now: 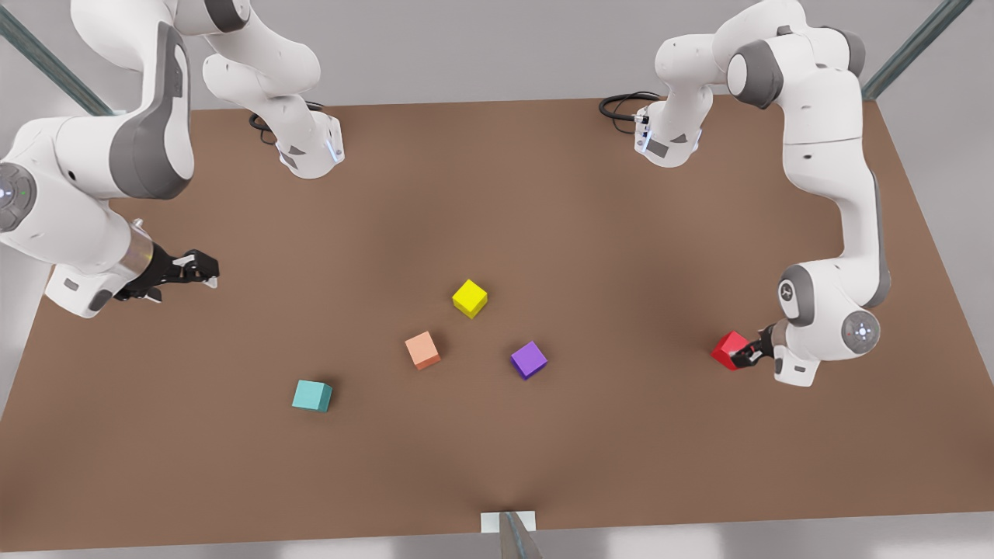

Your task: Pick up red wooden cube and pass to hand red wooden cube and place in blue wooden cube

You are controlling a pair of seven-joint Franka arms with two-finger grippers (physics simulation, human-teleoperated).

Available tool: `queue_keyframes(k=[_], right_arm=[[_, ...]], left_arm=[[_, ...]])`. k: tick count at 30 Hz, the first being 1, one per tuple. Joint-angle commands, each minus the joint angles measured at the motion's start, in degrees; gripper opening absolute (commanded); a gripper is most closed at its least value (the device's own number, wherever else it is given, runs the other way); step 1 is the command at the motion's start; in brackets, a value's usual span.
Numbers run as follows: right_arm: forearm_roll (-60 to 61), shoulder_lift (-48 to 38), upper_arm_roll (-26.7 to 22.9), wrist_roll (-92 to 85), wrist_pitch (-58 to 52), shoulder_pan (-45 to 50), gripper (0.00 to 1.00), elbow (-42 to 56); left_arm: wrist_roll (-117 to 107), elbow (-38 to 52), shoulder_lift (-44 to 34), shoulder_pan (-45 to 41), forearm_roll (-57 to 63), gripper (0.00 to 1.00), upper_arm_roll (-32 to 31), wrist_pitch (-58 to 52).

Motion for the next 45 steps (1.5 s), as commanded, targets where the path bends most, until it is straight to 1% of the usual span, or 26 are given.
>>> queue_keyframes(k=[1,4,6,15,22,23,24,25,26,27,28,29,30,31,32,33,34,35,37,38,39,40,42,43,44,45], right_arm=[[0.0,0.0,0.0,-0.9,0.0,0.0,1.0,-0.1],[0.0,0.0,0.0,-0.9,0.0,0.0,1.0,-0.2],[0.0,-0.1,0.0,-0.9,-0.1,0.0,1.0,-0.3],[0.0,0.0,0.0,-0.9,0.0,0.1,1.0,-0.7],[0.0,-0.1,0.0,-0.9,0.0,0.1,1.0,-1.4],[0.0,-0.1,0.0,-0.9,0.0,0.1,1.0,-1.4],[0.0,0.0,0.0,-0.9,0.0,0.1,1.0,-1.4],[0.0,0.0,0.0,-0.9,0.0,0.1,1.0,-1.4],[0.0,0.0,0.0,-0.9,0.0,0.1,1.0,-1.4],[0.0,0.0,0.0,-0.9,0.1,0.1,1.0,-1.4],[0.0,0.0,0.0,-0.9,0.0,0.1,1.0,-1.5],[0.0,0.0,0.0,-0.9,0.1,0.1,1.0,-1.5],[0.0,0.0,0.0,-0.9,0.1,0.1,1.0,-1.5],[0.0,0.0,0.0,-0.9,0.1,0.1,1.0,-1.5],[0.0,0.0,0.0,-0.9,0.1,0.1,1.0,-1.5],[0.0,0.0,0.0,-0.9,0.2,0.1,1.0,-1.5],[0.3,0.7,0.1,-1.5,0.1,0.2,1.0,-1.4],[2.0,1.8,0.3,-3.2,0.1,0.2,1.0,-1.4],[17.9,8.1,0.1,-23.6,-0.1,-0.5,1.0,-0.7],[26.5,12.1,0.1,-28.4,-0.8,-0.4,1.0,-0.7],[32.1,14.9,0.2,-30.7,-1.1,-0.1,1.0,-0.1],[37.0,17.6,0.4,-33.9,-0.9,0.6,1.0,2.9],[51.4,29.0,0.4,-42.9,0.0,1.3,1.0,13.1],[55.7,31.1,0.4,-45.9,0.3,1.3,1.0,13.8],[57.4,31.7,2.1,-51.2,4.3,1.7,1.0,13.8],[57.8,32.3,3.7,-55.9,8.5,1.7,1.0,13.8]], left_arm=[[-26.1,-0.9,0.0,0.0,-0.3,1.0,0.0,6.0],[-26.7,-1.7,0.5,0.9,-0.3,1.0,0.1,6.8],[-26.9,-4.7,0.5,0.9,-0.3,1.0,0.1,10.4],[-27.3,-5.6,3.4,0.8,-0.5,1.0,0.0,15.5],[-27.0,-5.6,5.8,0.4,-0.3,1.0,-0.1,16.3],[-27.0,-5.6,6.2,0.4,-0.3,0.85,-0.1,16.6],[-27.0,-5.6,6.2,0.4,-0.3,0.77,-0.1,16.7],[-27.0,-5.6,6.4,0.4,-0.2,0.64,-0.2,16.7],[-27.0,-5.6,6.4,0.4,-0.2,0.59,-0.2,17.1],[-27.0,-5.5,6.2,0.4,-0.2,0.51,-0.4,17.1],[-26.9,-5.3,4.8,0.4,-0.3,0.5,-0.7,17.0],[-26.0,-4.0,3.5,1.9,-0.4,0.51,-4.2,15.6],[-25.4,2.7,3.8,5.6,-0.5,0.51,-10.6,7.1],[-23.4,9.9,4.8,6.6,-2.5,0.51,-13.6,-1.2],[-20.1,13.2,5.0,6.5,-6.1,0.51,-17.2,-5.5],[-19.9,14.0,5.0,5.9,-8.2,0.51,-25.1,-5.9],[-19.7,15.5,5.0,4.6,-8.6,0.51,-29.5,-6.0],[-19.6,17.7,6.7,4.6,-13.6,0.51,-35.1,-5.6],[-18.6,28.8,17.0,4.0,-17.7,0.51,-45.2,-4.3],[-13.1,31.3,20.9,3.9,-17.7,0.51,-49.0,-3.5],[-11.8,31.3,23.0,3.5,-17.8,0.51,-50.9,1.3],[-6.1,31.3,23.8,2.4,-17.8,0.51,-51.7,4.9],[-0.9,33.8,26.6,1.4,-24.3,0.51,-52.8,10.8],[0.5,35.4,27.4,0.3,-25.7,0.51,-52.9,11.9],[6.0,38.1,29.5,-1.4,-25.8,0.51,-53.2,16.1],[9.5,38.2,30.3,-1.6,-27.4,0.53,-54.5,19.0]])
